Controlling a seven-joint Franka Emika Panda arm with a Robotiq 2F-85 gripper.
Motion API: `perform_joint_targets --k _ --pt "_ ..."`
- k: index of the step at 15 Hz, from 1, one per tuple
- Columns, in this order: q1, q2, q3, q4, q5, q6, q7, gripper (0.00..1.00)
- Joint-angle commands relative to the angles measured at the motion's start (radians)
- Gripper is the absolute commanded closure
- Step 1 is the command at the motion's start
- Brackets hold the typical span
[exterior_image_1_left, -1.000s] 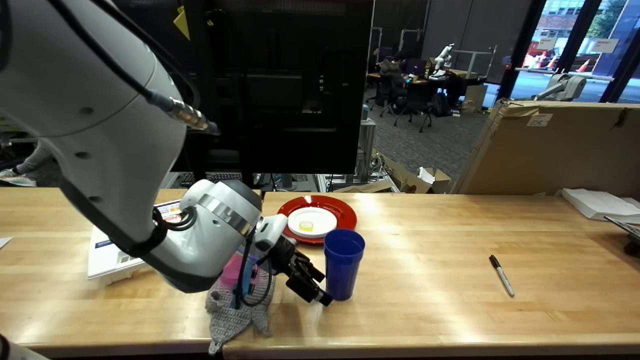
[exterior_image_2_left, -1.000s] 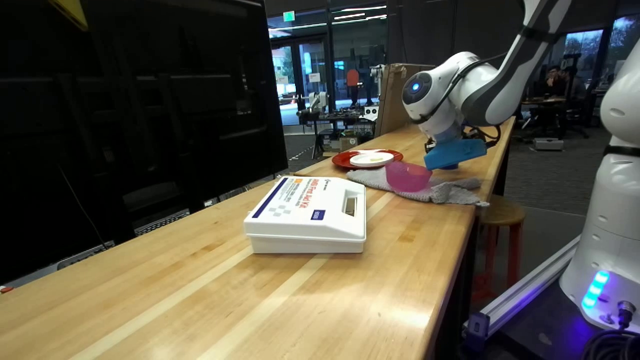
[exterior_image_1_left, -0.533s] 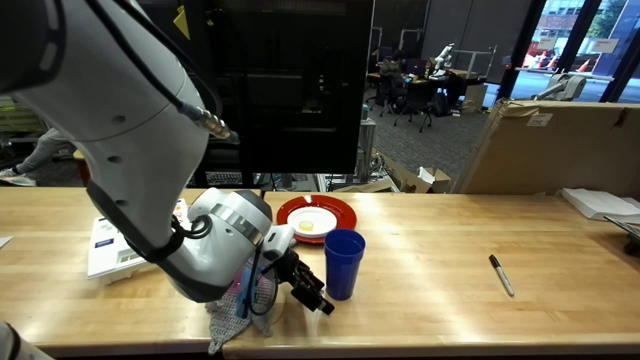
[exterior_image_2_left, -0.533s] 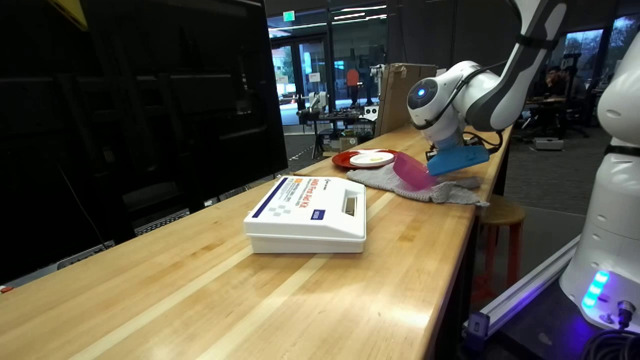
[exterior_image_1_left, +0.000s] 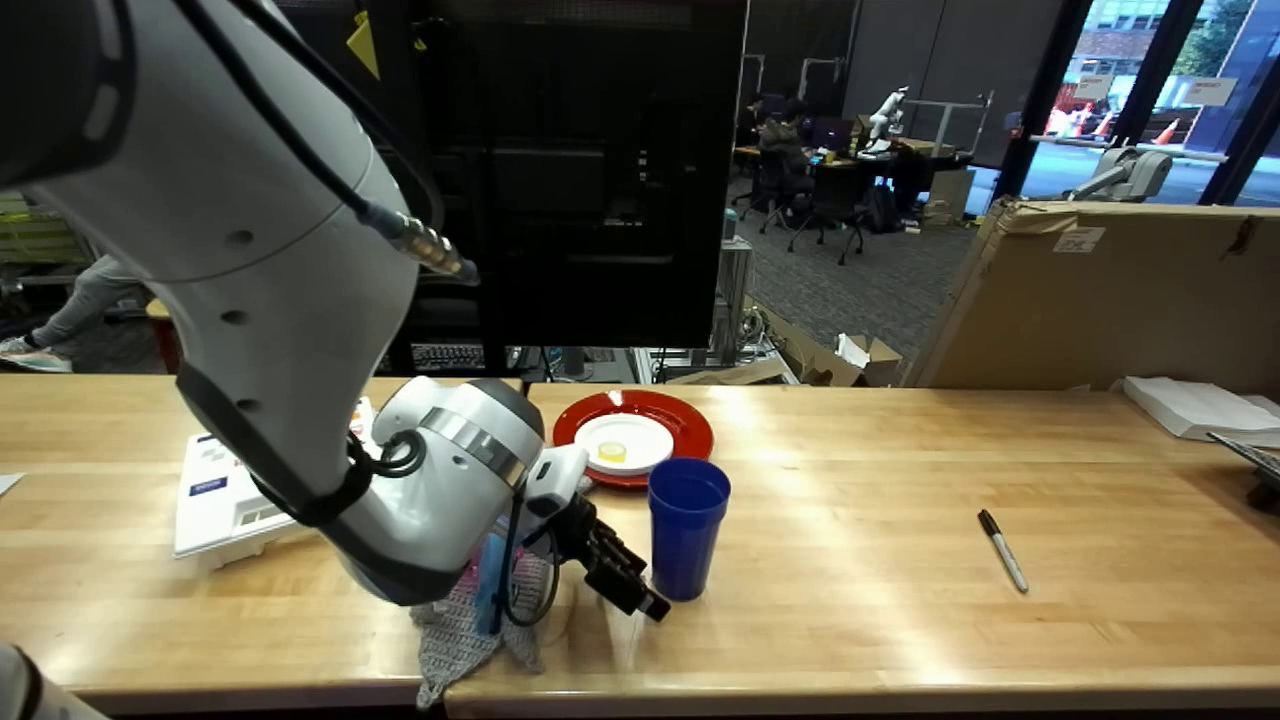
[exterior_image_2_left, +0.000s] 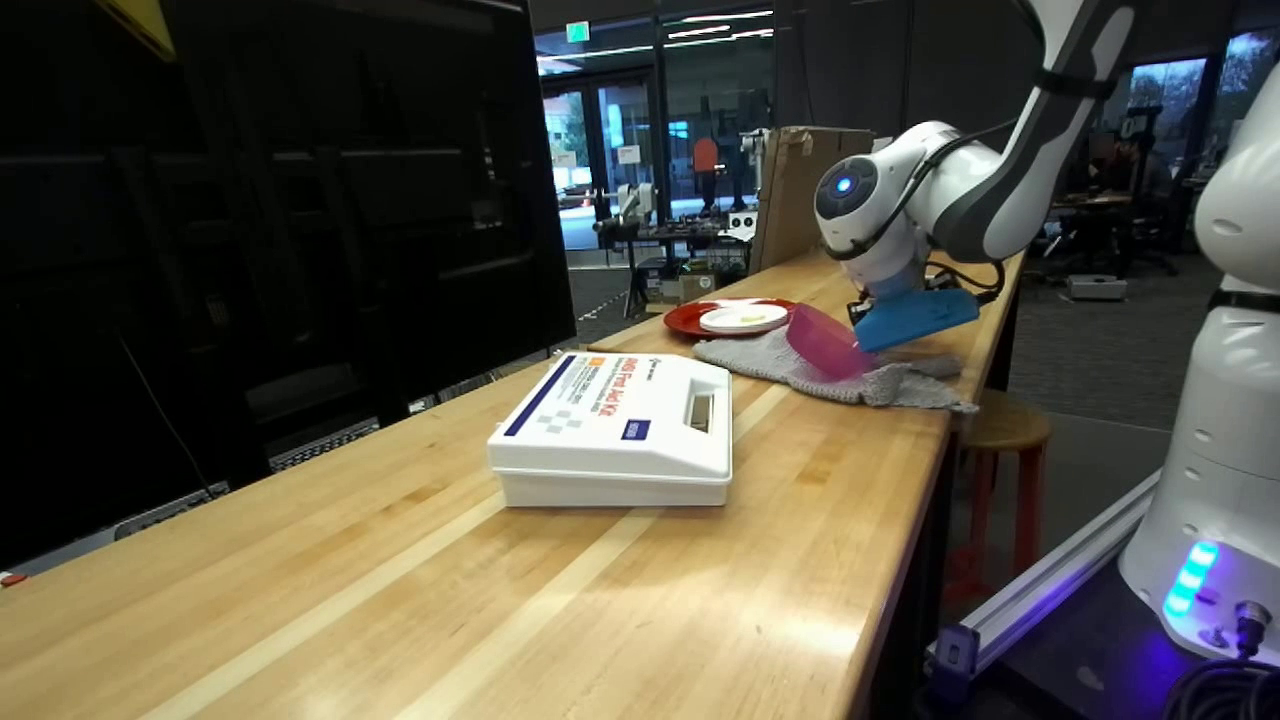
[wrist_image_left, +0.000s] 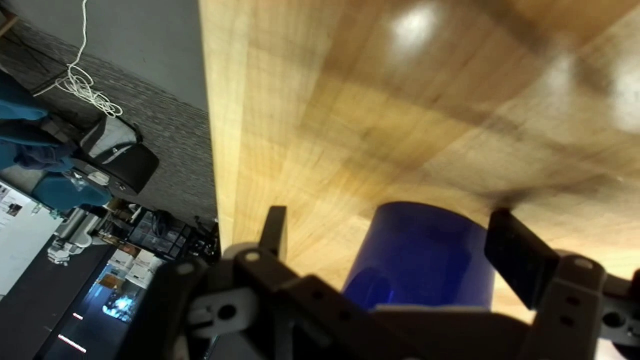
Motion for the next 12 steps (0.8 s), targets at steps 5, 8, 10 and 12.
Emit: perform_joint_targets --k 5,8,10,12 --pt "0.034 -0.093 0.033 -0.020 0.073 -0.026 -0.113 0.00" --pt "0.052 -0.130 0.052 -0.020 0.122 -0.047 -0.149 0.00" --pt "0.062 -0.155 0.064 -0.020 0.148 -0.067 -0.172 0.00" --pt "0.069 -0.174 0.069 -0.018 0.168 -0.077 -0.213 0.00"
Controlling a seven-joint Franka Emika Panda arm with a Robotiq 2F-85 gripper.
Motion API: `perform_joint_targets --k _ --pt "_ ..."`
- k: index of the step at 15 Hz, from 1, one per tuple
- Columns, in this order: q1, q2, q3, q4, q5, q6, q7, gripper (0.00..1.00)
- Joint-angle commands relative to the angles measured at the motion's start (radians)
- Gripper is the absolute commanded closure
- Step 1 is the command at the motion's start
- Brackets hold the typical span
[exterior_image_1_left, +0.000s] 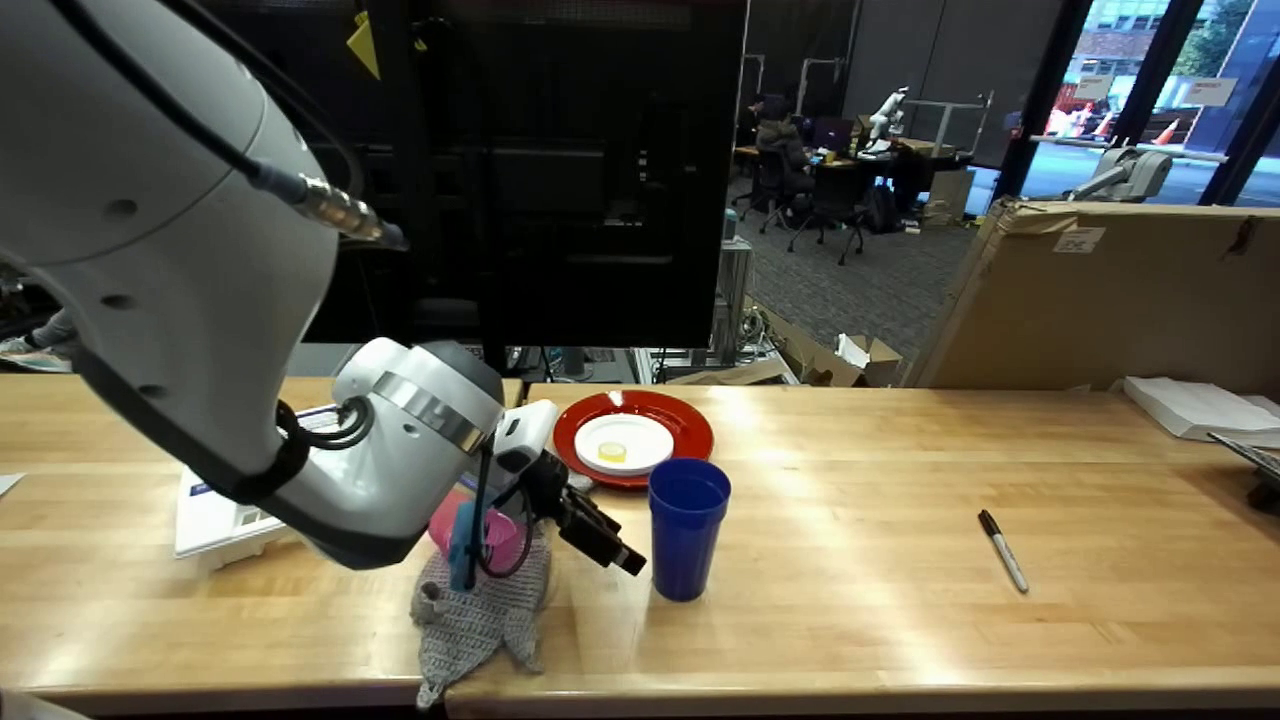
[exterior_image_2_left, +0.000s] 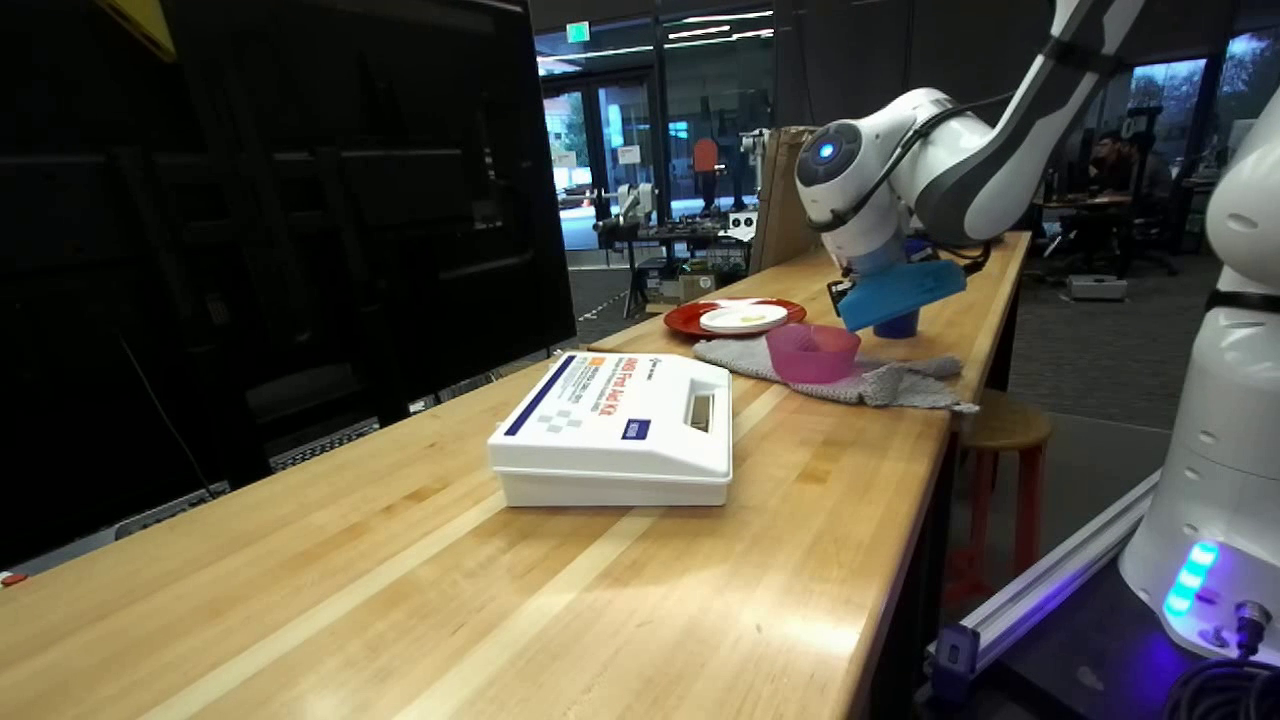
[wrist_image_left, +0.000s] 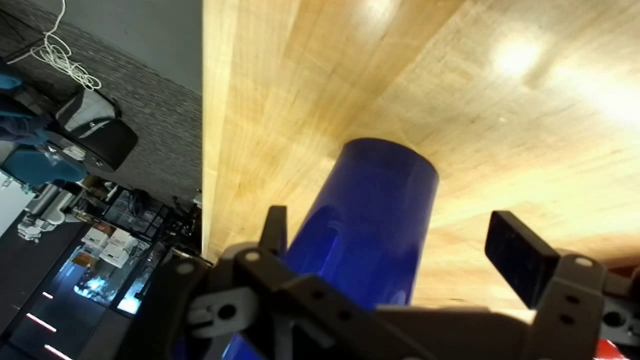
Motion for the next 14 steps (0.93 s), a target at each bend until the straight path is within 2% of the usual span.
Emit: perform_joint_targets --k 1,7,14 --pt "0.014 -0.075 0.012 -0.016 0.052 -0.031 -0.087 0.00" --pt "0.004 -0.120 0.000 -0.016 0.082 -0.039 -0.163 0.00" --pt "-0.033 -0.080 -0.039 -0.002 0.089 -0.033 -0.228 0.00"
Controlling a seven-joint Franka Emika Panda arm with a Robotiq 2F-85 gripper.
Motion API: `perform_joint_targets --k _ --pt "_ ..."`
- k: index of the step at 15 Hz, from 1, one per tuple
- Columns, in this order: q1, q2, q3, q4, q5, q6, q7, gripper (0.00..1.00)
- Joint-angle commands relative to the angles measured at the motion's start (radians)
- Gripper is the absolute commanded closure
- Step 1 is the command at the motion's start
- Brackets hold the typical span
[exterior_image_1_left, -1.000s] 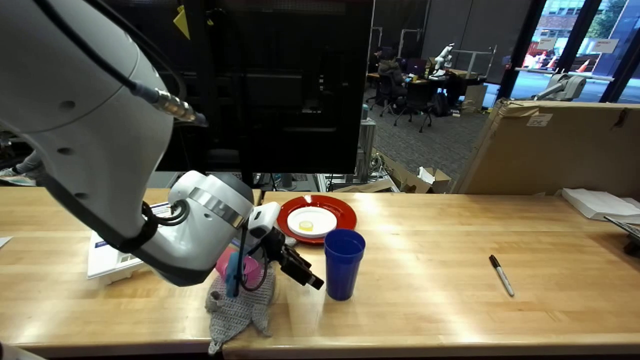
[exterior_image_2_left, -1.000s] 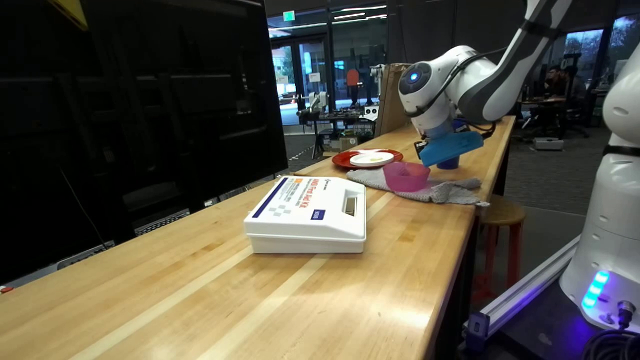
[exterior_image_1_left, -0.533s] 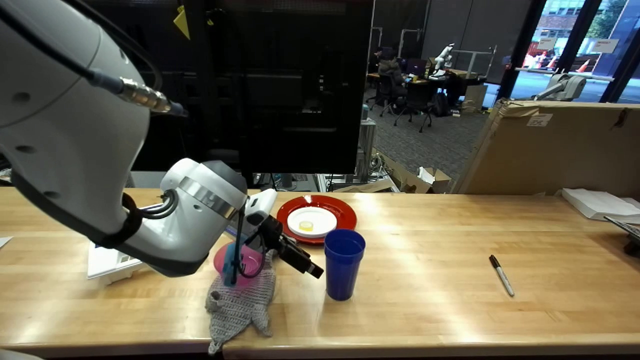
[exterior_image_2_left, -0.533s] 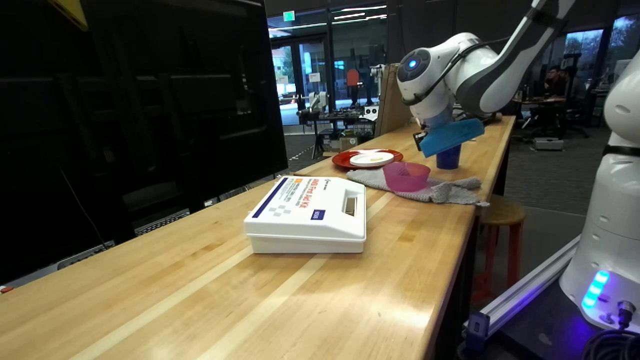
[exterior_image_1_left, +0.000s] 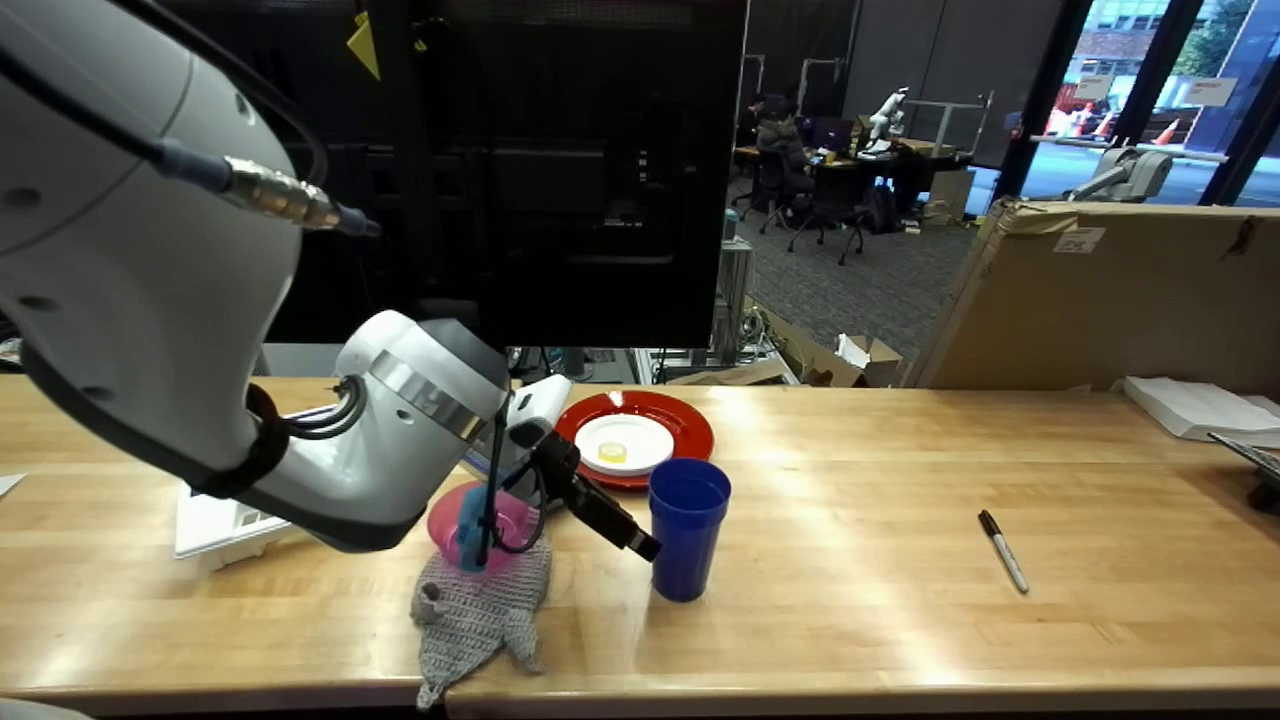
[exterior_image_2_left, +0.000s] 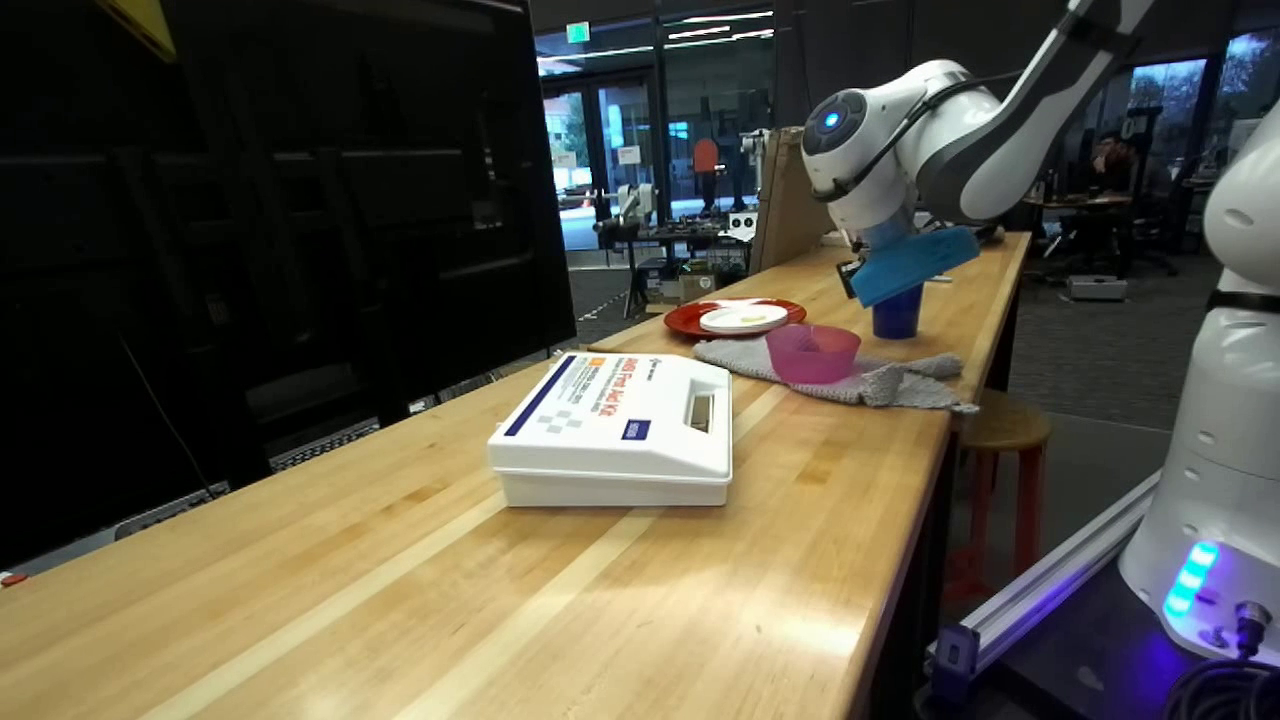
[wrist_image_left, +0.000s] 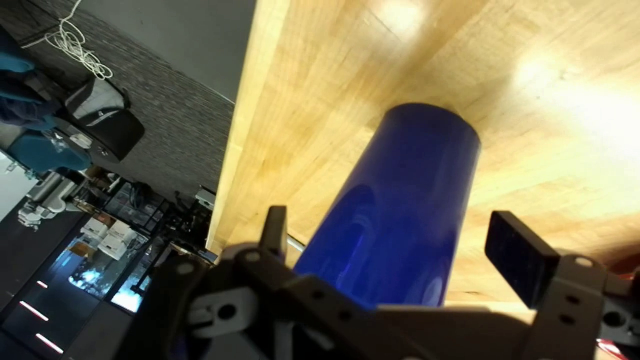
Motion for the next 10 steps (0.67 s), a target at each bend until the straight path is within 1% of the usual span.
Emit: perform_joint_targets --k 1,5,10 --pt "-0.027 0.006 -0.027 0.000 0.029 0.003 -0.063 0.00" --pt "-0.056 0.024 -0.060 0.000 0.024 0.034 -0.074 0.00" --pt "-0.083 0.077 -0.087 -0.001 0.008 0.122 -0.044 0.00"
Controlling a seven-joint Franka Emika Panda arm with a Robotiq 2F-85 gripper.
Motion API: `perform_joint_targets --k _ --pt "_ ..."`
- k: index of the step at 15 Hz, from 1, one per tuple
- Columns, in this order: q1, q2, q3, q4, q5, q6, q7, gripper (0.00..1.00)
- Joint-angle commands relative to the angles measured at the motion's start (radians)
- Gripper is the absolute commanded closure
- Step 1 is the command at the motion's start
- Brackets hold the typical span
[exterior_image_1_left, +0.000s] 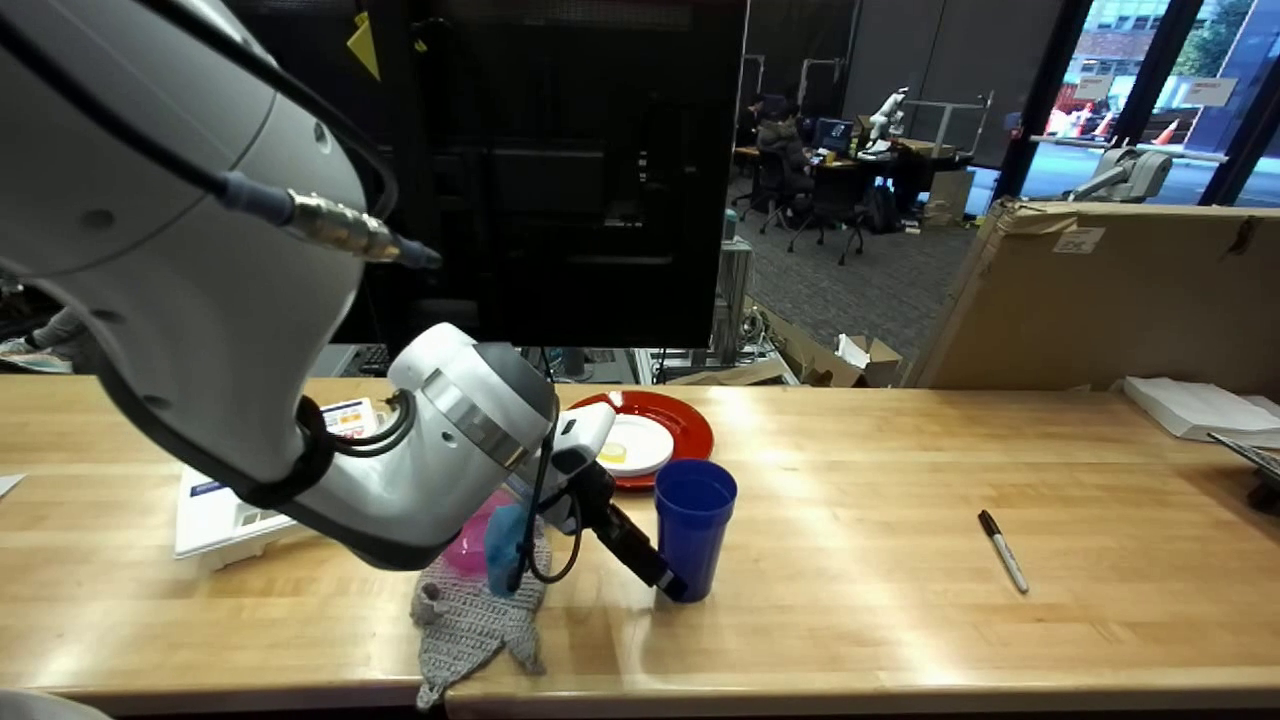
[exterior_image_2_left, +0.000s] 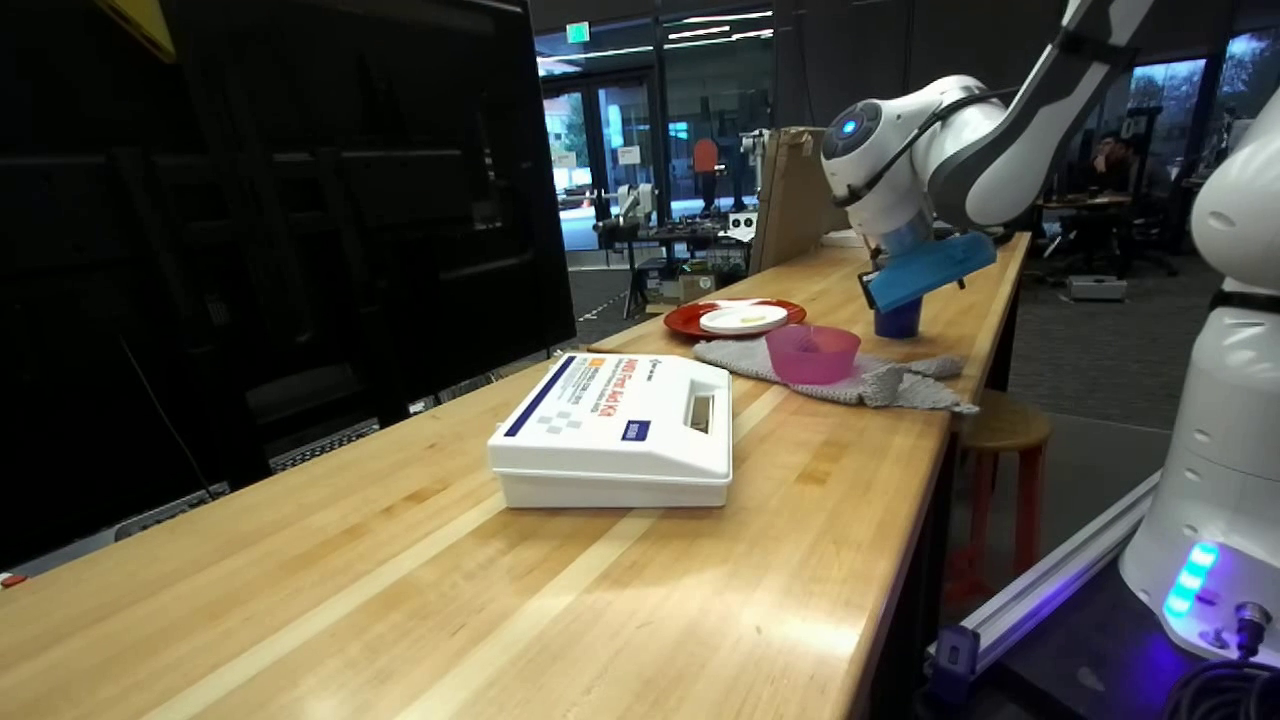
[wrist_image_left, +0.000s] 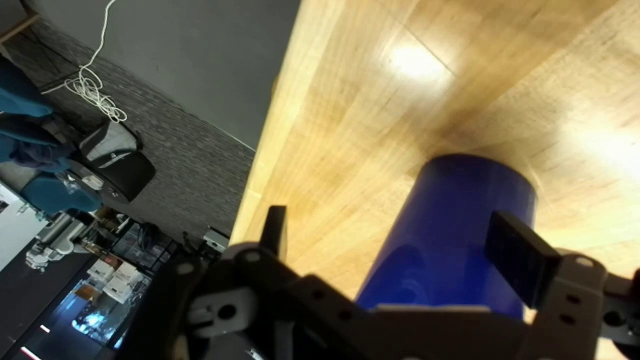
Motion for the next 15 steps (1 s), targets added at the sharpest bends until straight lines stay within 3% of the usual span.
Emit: perform_joint_targets --k 1,4,11,15 --pt "-0.024 0.040 -0.018 0.000 0.000 0.075 0.003 0.00" --pt "-0.035 0.074 -0.020 0.000 -0.028 0.138 0.022 0.00" --pt "-0.024 0.137 0.000 0.000 -0.340 0.194 0.265 0.00" --pt "-0.015 0.162 -0.007 0.000 -0.457 0.196 0.364 0.00"
